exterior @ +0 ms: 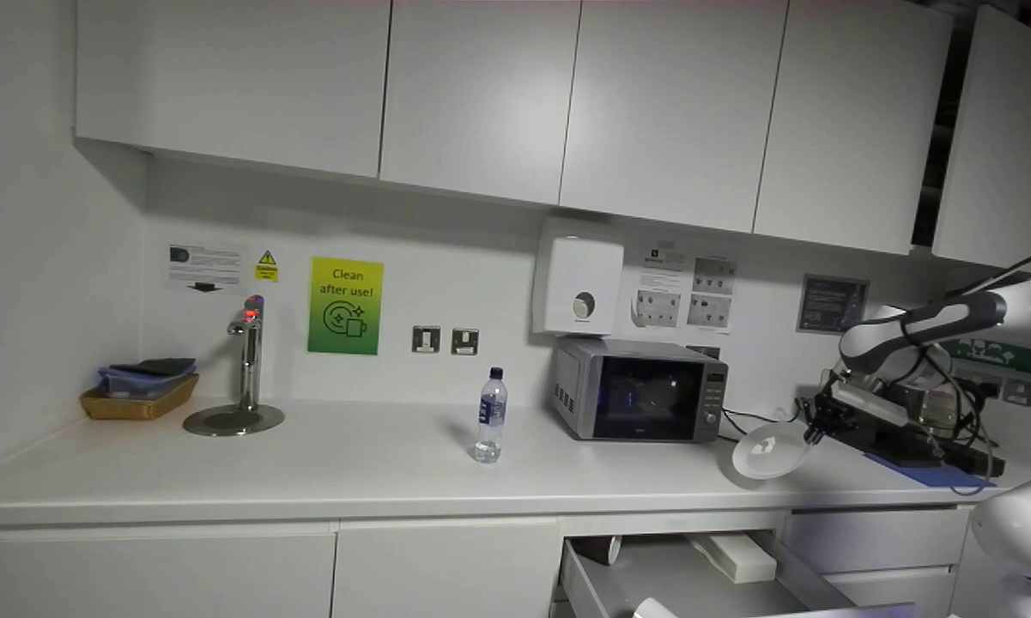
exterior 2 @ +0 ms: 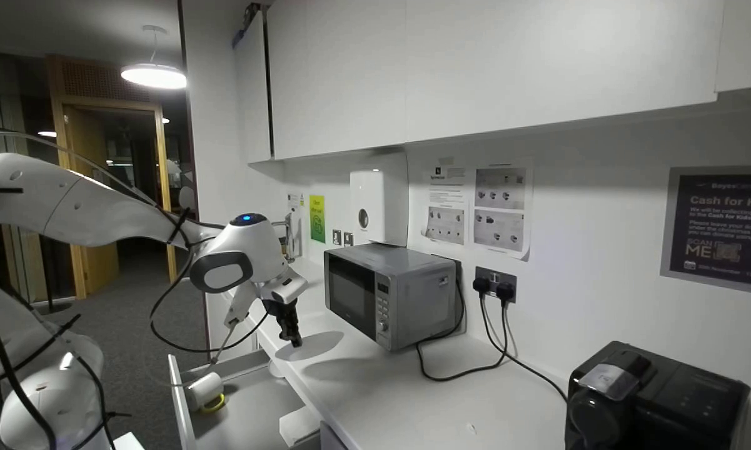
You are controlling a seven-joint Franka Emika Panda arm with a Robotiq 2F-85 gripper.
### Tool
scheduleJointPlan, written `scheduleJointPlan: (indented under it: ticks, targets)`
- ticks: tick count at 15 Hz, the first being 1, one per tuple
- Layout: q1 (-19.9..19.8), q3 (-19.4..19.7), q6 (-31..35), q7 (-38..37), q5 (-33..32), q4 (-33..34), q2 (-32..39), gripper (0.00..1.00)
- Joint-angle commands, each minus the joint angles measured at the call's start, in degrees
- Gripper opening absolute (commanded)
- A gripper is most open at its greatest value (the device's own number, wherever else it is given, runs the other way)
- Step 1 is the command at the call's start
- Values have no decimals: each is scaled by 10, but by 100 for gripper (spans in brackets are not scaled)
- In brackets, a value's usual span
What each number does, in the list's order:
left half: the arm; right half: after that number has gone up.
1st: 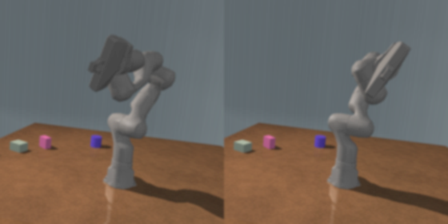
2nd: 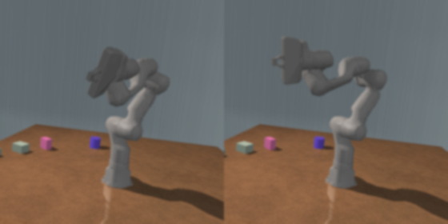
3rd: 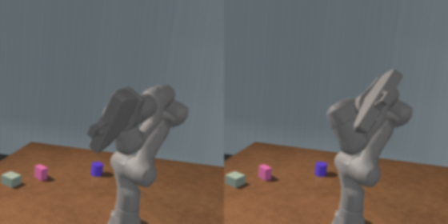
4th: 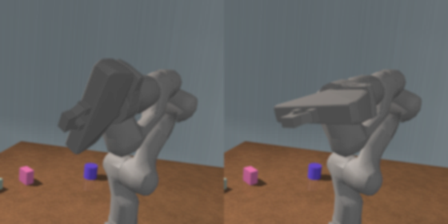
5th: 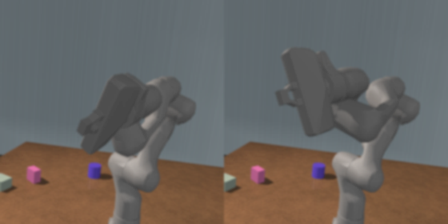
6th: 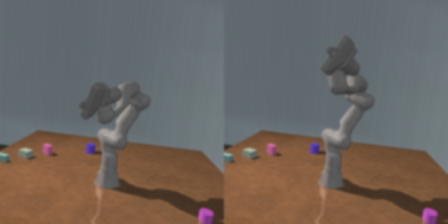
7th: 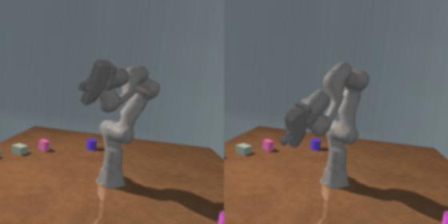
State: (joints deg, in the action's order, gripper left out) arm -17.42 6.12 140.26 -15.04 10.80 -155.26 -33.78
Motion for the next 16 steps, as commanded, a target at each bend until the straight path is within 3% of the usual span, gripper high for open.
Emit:
scheduleJointPlan:
  ticks: [1, 16]
  targets:
    - [5, 5, -1, -4, -5, 1, 0, 4]
    - [-4, 9, 13, -14, -6, 15, 17, 1]
